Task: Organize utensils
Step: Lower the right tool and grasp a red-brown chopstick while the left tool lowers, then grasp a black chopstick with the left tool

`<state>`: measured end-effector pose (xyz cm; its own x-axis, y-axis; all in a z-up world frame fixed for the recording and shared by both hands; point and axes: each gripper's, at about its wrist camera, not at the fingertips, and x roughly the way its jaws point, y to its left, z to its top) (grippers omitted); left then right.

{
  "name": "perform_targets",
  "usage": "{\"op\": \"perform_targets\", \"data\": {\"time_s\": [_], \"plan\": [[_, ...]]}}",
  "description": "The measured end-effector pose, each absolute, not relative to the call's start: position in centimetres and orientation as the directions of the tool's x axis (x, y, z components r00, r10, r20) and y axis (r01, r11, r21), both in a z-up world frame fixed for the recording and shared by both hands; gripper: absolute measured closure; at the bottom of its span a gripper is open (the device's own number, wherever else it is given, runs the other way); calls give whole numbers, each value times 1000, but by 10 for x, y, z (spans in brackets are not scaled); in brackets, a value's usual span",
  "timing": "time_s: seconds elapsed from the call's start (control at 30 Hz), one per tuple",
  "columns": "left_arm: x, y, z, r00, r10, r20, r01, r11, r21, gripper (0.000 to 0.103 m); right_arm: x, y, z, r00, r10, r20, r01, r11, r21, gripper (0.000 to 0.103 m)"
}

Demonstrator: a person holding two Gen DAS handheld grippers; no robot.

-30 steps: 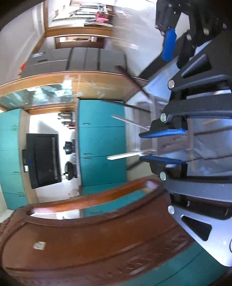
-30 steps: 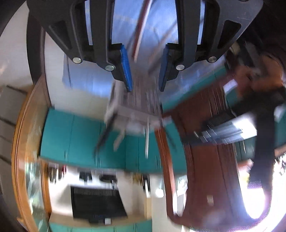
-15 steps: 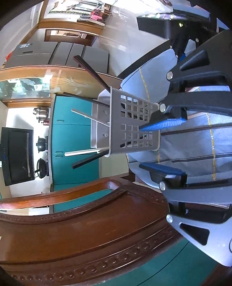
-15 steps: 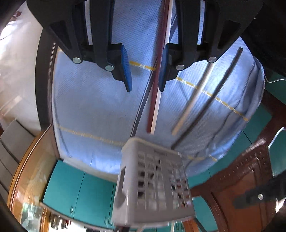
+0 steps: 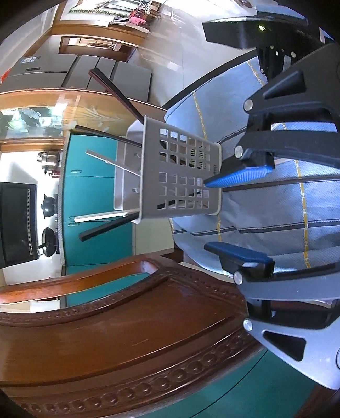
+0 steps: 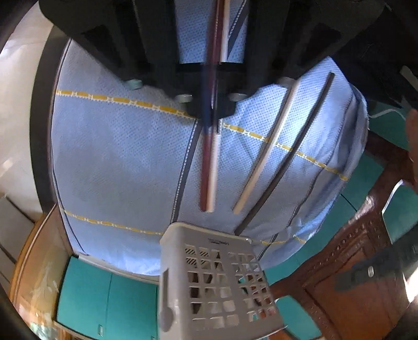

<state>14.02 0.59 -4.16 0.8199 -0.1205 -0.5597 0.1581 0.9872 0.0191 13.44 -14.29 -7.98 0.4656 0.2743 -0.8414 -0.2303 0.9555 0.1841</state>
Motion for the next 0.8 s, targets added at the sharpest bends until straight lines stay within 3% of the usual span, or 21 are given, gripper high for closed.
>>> {"op": "perform_targets", "data": {"time_s": [0.2,0.43,0.8], "plan": [[142,4,-49,802,-120,-585,165,986,23,59,125,-165,-65,520,274,-809,-171,961,215,102],[154,-2,-74,704,-160,-692,190,981,-32,59,134,-168,-77,481,262,-836,-145,965,219,97],[170,-10,-113,595,-125,-794,180,983,-20,59,153,-146,-89,471,279,-837,-177,959,221,93]]}}
